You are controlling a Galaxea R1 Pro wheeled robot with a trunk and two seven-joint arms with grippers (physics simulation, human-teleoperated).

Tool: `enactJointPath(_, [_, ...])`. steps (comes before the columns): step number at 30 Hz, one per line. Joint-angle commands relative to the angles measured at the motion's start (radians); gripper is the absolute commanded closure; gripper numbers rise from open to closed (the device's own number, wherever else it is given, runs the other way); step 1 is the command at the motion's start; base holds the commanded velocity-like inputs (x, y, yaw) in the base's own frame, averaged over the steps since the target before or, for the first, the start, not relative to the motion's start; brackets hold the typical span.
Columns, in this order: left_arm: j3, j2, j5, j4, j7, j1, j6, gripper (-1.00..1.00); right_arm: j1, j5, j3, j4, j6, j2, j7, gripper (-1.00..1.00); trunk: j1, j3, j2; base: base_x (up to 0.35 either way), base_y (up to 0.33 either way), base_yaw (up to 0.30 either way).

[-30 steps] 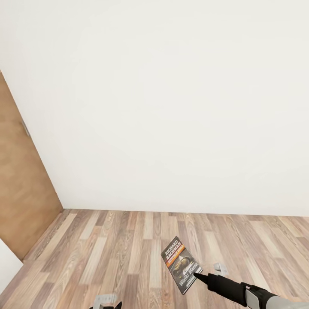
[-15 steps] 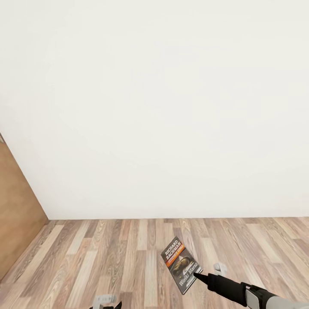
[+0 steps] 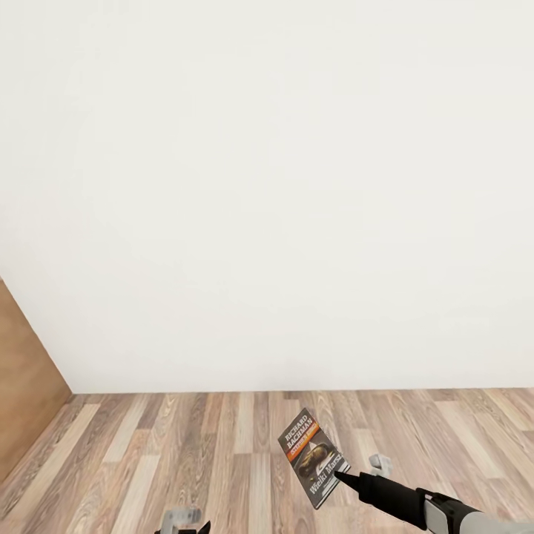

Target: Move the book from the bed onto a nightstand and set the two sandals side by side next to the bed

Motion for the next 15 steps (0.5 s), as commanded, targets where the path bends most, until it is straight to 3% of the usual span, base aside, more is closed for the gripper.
enactJointPath(1, [0.008,0.000,-0.006,0.001,-0.003,-0.001,-0.003,-1.00,-0.002,-0.010,0.003,0.002,0.002,0.000,0.005,1.00,0.001,-0.002,-0.002,0.300,0.000,0.000])
enactJointPath(15, [0.008,0.000,-0.006,0.001,-0.003,0.000,-0.002,-1.00,-0.002,-0.011,0.003,0.003,0.002,0.000,0.005,1.00,0.001,-0.002,-0.002,0.299,0.000,0.000])
